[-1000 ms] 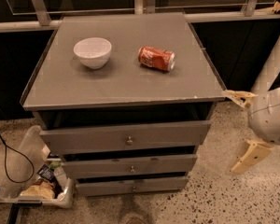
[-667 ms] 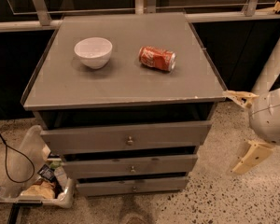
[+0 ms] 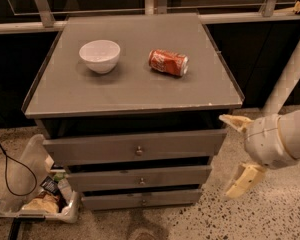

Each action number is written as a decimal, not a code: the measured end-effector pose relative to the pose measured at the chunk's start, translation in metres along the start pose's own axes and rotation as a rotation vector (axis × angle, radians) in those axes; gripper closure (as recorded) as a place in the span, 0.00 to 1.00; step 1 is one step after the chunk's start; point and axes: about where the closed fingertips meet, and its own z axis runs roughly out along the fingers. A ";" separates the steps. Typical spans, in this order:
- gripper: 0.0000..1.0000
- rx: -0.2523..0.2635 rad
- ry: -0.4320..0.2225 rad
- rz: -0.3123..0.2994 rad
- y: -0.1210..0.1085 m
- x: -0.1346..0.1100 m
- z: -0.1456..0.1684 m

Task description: Open middle drawer

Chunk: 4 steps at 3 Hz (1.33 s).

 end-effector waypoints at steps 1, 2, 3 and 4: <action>0.00 -0.024 -0.075 0.046 0.016 0.009 0.048; 0.00 -0.021 -0.132 0.108 0.034 0.027 0.094; 0.00 -0.013 -0.152 0.131 0.055 0.039 0.131; 0.00 0.017 -0.099 0.160 0.053 0.052 0.168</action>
Offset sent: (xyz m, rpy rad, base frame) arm -0.0062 0.0489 -0.1643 0.2565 0.0724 -0.0994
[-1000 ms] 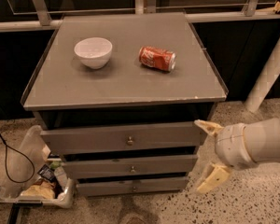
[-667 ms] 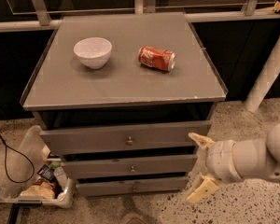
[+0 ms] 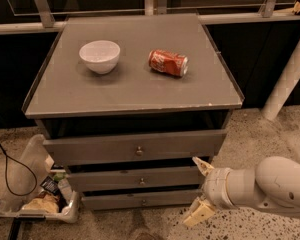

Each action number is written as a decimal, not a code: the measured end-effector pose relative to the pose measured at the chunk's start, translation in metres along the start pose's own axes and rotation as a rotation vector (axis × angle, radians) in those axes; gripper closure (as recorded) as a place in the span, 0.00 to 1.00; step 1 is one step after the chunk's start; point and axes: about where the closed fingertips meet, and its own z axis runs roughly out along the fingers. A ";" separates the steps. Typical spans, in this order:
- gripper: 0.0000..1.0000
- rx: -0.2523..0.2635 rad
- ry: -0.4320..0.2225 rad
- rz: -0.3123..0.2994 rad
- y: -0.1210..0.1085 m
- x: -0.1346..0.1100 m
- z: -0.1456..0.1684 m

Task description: Open middle drawer

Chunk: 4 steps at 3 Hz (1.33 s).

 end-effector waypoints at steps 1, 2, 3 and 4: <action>0.00 0.000 0.000 0.000 0.000 0.000 0.000; 0.00 -0.007 0.018 0.009 -0.001 0.005 0.008; 0.00 0.057 0.016 -0.010 -0.029 0.024 0.023; 0.00 0.166 -0.002 -0.036 -0.072 0.051 0.041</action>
Offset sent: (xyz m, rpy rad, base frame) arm 0.0083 -0.0011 -0.0234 -0.0289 0.0420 -0.0166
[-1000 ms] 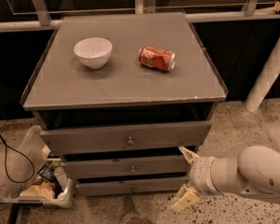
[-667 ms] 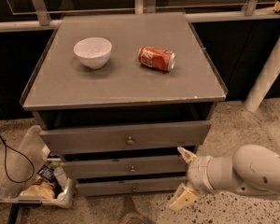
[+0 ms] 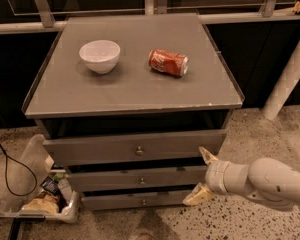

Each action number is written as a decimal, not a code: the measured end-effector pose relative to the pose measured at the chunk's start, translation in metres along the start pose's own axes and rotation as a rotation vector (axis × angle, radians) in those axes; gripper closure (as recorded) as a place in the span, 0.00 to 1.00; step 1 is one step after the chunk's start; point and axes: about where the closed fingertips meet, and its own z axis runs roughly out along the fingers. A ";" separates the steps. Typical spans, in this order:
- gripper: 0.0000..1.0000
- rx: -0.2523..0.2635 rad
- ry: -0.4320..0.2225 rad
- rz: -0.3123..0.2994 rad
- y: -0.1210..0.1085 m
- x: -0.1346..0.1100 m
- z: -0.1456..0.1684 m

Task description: Open middle drawer

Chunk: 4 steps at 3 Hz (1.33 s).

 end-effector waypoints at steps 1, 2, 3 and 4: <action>0.00 0.042 -0.042 -0.033 -0.019 0.021 0.017; 0.00 0.042 -0.042 -0.033 -0.019 0.021 0.017; 0.00 0.019 -0.066 -0.059 -0.013 0.010 0.019; 0.00 -0.063 -0.053 -0.029 0.024 0.009 0.025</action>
Offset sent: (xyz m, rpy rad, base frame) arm 0.0337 -0.0354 -0.0608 0.1915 -0.0256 0.4567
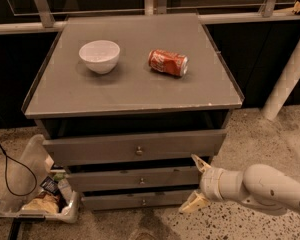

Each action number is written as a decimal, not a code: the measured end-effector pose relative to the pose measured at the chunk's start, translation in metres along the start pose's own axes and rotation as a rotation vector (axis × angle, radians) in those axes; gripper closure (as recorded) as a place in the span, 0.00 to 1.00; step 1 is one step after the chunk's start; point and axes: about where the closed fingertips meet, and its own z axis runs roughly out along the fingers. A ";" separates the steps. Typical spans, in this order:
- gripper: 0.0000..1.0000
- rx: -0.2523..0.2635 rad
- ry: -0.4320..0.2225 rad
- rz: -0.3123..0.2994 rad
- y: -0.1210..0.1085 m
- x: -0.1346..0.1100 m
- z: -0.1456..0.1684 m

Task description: Open middle drawer

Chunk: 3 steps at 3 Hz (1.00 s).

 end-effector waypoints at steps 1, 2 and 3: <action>0.00 -0.008 -0.010 -0.001 0.002 0.001 0.003; 0.00 -0.028 -0.036 -0.003 0.006 0.009 0.011; 0.00 -0.073 -0.123 -0.014 0.010 0.047 0.043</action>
Offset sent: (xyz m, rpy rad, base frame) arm -0.0033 0.0006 -0.0372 0.0761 0.0108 0.0664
